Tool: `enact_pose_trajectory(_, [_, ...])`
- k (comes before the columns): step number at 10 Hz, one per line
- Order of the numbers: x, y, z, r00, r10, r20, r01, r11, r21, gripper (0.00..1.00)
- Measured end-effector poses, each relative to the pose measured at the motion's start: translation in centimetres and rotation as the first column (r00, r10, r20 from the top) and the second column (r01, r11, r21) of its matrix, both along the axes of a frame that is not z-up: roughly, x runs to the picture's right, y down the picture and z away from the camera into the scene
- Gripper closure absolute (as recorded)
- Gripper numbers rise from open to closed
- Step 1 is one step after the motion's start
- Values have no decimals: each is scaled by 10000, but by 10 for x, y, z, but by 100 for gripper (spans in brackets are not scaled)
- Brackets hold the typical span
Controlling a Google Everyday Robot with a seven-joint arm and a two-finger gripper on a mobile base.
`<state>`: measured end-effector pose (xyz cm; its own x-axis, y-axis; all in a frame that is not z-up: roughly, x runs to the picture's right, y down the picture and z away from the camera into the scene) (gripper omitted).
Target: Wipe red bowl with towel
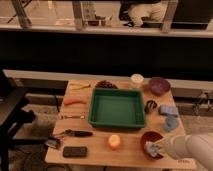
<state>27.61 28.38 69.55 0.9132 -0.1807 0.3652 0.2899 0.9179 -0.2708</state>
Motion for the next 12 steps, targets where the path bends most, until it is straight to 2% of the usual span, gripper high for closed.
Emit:
enact_pose_trajectory(2, [12,3,0,9993,45,-376,-44,10000,18,99])
enact_pose_trajectory(4, [13,-4,10,9979,-86,-636,104,9996,269,99])
enact_pose_trajectory(6, [9,-19,24,9959,-412,-801,467,9966,673,99])
enact_pose_trajectory(9, [11,-42,30,9899,-789,-1177,926,9889,1161,99])
enact_pose_trajectory(12, [3,-48,32,9883,-982,-1164,1140,9838,1380,99])
